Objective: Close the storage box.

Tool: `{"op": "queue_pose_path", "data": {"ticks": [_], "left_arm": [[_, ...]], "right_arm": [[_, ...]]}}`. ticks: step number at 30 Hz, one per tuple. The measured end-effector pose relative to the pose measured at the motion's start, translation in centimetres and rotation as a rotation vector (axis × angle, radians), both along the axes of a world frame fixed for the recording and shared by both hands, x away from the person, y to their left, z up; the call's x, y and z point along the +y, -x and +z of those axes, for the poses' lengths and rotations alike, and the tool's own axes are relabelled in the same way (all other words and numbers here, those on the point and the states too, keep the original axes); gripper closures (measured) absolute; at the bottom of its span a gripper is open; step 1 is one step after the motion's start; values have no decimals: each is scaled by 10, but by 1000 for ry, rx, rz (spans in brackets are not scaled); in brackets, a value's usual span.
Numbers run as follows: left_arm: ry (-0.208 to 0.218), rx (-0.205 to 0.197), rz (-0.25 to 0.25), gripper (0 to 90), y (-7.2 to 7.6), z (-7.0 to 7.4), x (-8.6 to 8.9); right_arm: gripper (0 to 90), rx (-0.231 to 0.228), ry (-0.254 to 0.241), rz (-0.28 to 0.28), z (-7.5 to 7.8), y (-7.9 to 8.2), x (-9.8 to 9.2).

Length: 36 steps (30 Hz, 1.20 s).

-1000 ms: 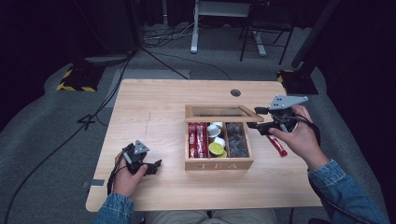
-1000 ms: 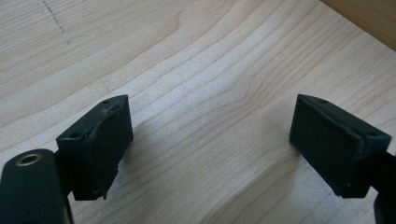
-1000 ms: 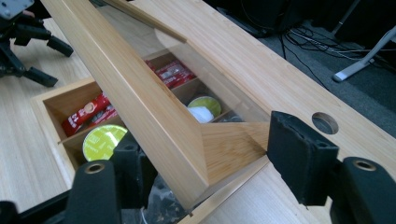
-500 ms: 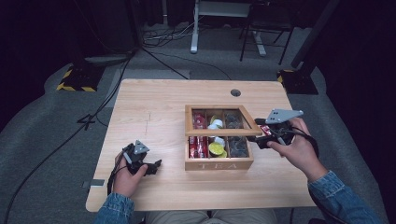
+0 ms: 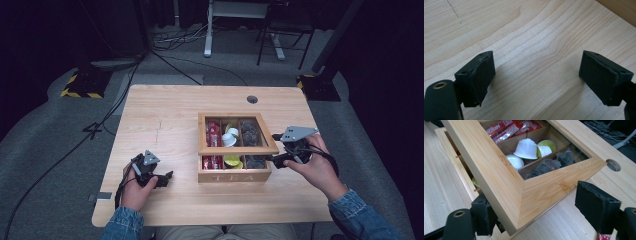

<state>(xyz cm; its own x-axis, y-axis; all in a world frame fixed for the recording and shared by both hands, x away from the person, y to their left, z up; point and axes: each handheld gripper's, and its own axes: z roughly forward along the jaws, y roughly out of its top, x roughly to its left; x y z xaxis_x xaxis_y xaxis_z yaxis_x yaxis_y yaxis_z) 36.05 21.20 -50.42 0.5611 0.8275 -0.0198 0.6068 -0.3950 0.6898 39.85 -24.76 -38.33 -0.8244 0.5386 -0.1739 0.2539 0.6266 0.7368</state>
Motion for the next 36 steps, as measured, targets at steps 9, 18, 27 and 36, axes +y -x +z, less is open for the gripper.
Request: {"op": "queue_pose_path", "data": {"ticks": [9, 18, 27, 36], "left_arm": [[0, 2, -1, 138, 0, 0, 0], [1, 2, -2, 135, -1, 0, 0], [0, 4, -5, 134, -1, 0, -1], [3, 1, -6, 134, -2, 0, -2]], "right_arm": [[207, 12, 35, 3, -13, 6, 0], [238, 81, 82, 1, -27, 10, 1], [240, 162, 123, 19, -36, 14, 3], [258, 186, 92, 13, -36, 17, 0]]}}
